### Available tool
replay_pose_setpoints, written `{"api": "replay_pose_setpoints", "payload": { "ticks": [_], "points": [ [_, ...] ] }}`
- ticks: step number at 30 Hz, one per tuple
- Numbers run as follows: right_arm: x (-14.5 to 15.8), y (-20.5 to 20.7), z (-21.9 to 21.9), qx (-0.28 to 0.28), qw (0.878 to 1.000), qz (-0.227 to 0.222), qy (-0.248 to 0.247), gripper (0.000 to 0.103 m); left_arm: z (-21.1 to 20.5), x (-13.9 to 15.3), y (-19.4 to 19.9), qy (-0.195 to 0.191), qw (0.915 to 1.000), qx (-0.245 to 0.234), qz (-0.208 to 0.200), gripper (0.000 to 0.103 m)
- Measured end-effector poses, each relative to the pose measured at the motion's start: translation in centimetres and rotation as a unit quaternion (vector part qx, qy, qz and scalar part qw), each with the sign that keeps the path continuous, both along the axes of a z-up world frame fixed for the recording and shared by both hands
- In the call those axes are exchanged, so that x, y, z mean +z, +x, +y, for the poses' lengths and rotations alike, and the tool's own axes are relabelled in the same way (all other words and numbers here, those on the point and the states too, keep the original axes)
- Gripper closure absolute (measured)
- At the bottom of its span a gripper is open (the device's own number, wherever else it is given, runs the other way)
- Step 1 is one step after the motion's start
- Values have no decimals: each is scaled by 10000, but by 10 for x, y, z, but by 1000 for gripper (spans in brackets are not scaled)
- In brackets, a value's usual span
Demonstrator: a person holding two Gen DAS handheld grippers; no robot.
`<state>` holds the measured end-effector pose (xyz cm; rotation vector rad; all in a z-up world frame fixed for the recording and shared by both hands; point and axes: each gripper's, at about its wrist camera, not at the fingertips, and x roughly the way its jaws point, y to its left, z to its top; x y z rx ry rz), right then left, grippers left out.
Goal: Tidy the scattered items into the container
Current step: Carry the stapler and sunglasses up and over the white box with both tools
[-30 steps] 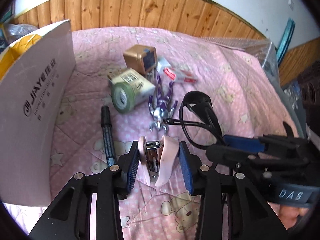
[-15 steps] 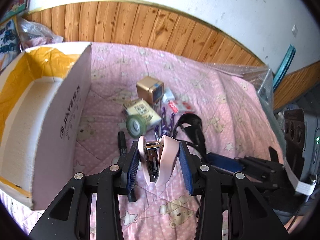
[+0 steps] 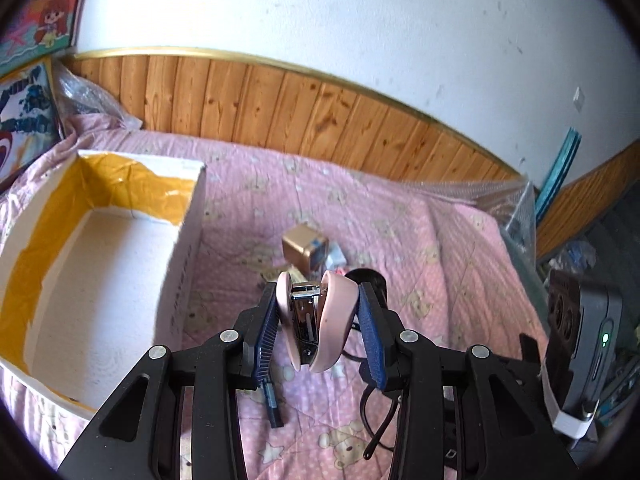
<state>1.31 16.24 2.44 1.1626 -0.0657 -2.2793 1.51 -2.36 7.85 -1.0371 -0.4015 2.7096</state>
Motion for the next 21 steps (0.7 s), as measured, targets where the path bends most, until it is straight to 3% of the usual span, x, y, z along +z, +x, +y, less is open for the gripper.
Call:
{"api": "replay_pose_setpoints", "payload": {
  "ticks": [21],
  "points": [
    [45,4,-49,240,9988,399,166,65,-75,27,-14,504,9966,560,326,63]
  ]
}}
